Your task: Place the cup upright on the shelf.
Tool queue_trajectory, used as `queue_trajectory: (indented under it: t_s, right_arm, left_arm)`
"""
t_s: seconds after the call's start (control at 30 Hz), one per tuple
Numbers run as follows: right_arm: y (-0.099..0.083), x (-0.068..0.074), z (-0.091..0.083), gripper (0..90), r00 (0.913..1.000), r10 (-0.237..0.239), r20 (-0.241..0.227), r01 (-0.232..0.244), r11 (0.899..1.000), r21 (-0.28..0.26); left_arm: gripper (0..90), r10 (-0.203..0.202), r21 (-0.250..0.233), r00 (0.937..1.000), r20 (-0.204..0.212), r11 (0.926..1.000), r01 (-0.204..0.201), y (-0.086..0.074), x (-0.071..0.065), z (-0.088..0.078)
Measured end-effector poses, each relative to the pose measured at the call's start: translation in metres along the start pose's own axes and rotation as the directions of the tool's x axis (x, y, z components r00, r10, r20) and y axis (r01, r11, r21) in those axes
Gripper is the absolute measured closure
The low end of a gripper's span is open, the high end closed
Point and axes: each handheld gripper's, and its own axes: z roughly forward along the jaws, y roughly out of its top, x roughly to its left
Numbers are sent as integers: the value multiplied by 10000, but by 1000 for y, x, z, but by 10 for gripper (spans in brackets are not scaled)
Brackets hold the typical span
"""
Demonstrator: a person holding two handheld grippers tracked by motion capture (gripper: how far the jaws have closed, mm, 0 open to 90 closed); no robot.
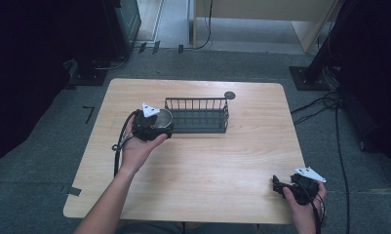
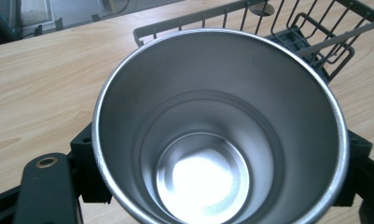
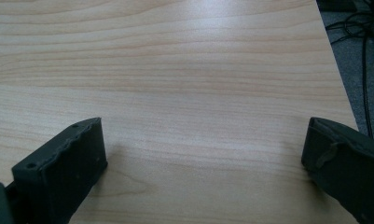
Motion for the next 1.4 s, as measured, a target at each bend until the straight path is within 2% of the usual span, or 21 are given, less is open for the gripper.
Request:
queue_trajectory:
  t_s: [0.3,0.43,0.6,0.77,0.97,1.4]
  right_arm:
    - [0,0,0,0,10000,2,1,-2,10000,-1]
    - [0,0,0,0,10000,1,1,-1,10000,0]
    - [0,0,0,0,10000,0,-1,0,10000,0]
    - [0,0,0,0,10000,-1,-1,1,10000,0]
    - [0,0,0,0,10000,2,0,-2,10000,1]
    - [0,0,0,0,10000,0,0,0,10000,-1]
  left_arm:
    - [192,20,29,9998,206,10000,-21,14,-3,8]
    - [192,240,52,9993,273,9997,-242,24,-6,10]
    - [192,316,-15,9988,380,9995,-316,37,-8,12]
    - [192,242,-34,9983,525,9997,-241,47,-7,18]
    - [192,20,-28,9986,536,10000,-19,56,-4,28]
    - [193,-131,-272,9998,181,9995,136,71,3,44]
